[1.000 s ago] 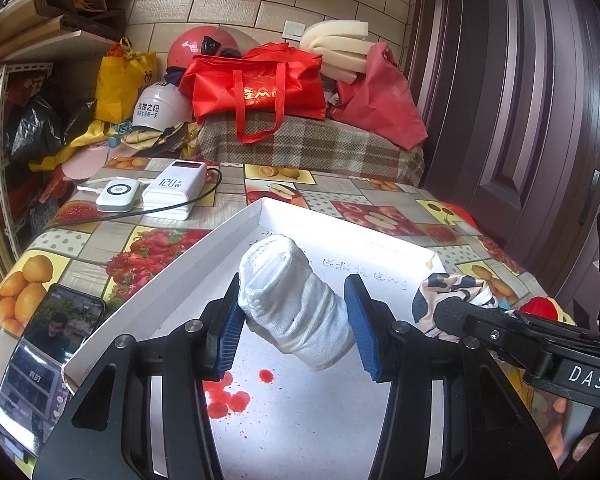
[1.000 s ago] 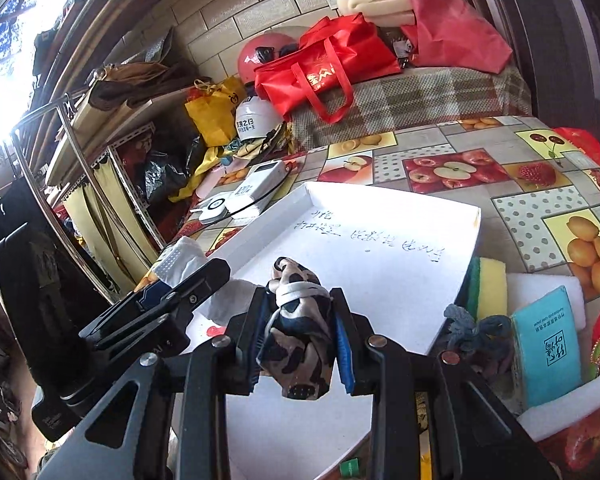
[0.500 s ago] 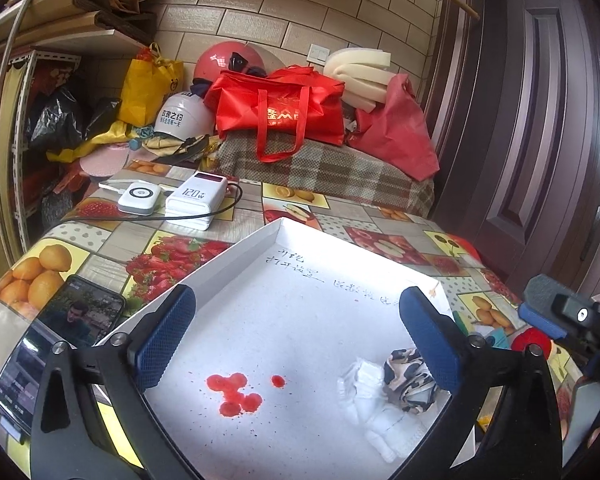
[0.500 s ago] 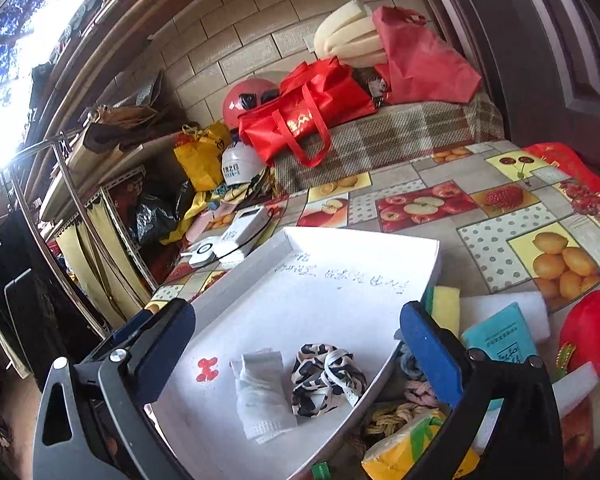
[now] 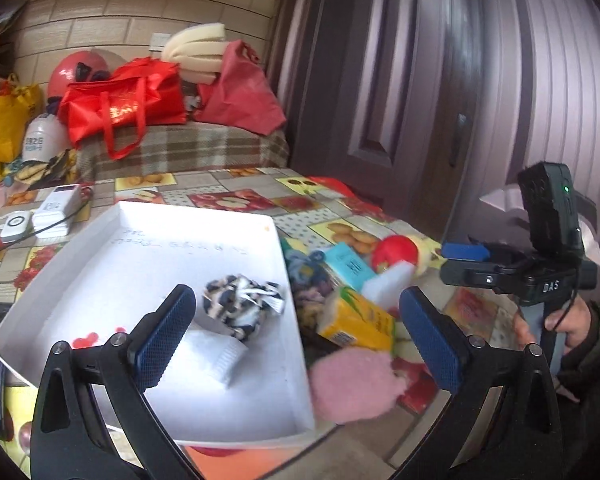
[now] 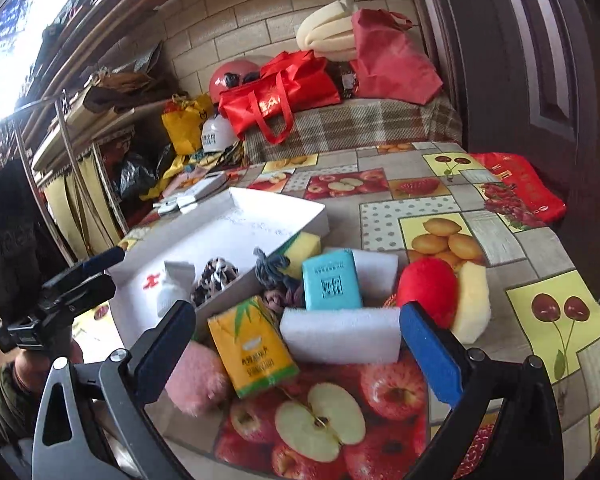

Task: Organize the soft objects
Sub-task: 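Move both grippers back toward the remaining soft items on the table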

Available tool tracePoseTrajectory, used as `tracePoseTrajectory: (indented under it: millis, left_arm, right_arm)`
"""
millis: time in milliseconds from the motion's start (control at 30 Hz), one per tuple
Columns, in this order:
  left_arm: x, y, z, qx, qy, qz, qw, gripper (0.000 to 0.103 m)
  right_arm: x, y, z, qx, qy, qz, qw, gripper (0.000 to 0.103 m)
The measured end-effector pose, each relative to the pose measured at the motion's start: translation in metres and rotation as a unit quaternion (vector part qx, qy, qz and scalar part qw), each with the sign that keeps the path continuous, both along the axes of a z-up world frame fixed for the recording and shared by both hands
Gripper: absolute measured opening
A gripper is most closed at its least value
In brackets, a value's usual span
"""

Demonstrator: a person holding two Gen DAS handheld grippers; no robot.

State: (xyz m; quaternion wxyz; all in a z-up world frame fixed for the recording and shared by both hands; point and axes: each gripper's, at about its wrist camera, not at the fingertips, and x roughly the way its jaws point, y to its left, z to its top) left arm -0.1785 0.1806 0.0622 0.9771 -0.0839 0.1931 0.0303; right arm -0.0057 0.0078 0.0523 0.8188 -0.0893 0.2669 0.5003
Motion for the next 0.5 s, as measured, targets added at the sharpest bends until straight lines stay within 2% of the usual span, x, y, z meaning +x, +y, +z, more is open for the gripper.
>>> tracePoseTrajectory:
  millis: [133,233,333,400,433,500]
  left_arm:
    - [0.005,-0.039,-0.009,0.038,0.04,-0.05,0.9972,0.103]
    - [0.008,-0.051,-0.016,0.055,0.064,-0.054,0.995,0.102]
    - [0.011,-0.052,-0.018,0.057,0.074,-0.051,0.9943,0.102]
    - [0.013,-0.052,-0.022,0.057,0.085,-0.051,0.9935,0.102]
    - [0.016,-0.053,-0.023,0.058,0.091,-0.052,0.9929,0.102]
    - [0.017,-0.055,-0.024,0.06,0.091,-0.058,0.9923,0.102]
  right_arm:
    - [-0.011,0.014,-0.01,-0.033,-0.026,0.035,0.998,0.101]
    - [-0.01,0.041,-0.016,-0.048,-0.019,0.062,0.997,0.098]
    - [-0.013,0.072,-0.032,-0.087,-0.025,0.088,0.992,0.093]
    - [-0.02,0.084,-0.042,-0.114,-0.074,0.079,0.988,0.092]
    - [-0.021,0.087,-0.044,-0.121,-0.084,0.078,0.986,0.09]
    - [-0.021,0.085,-0.044,-0.127,-0.1,0.074,0.984,0.078]
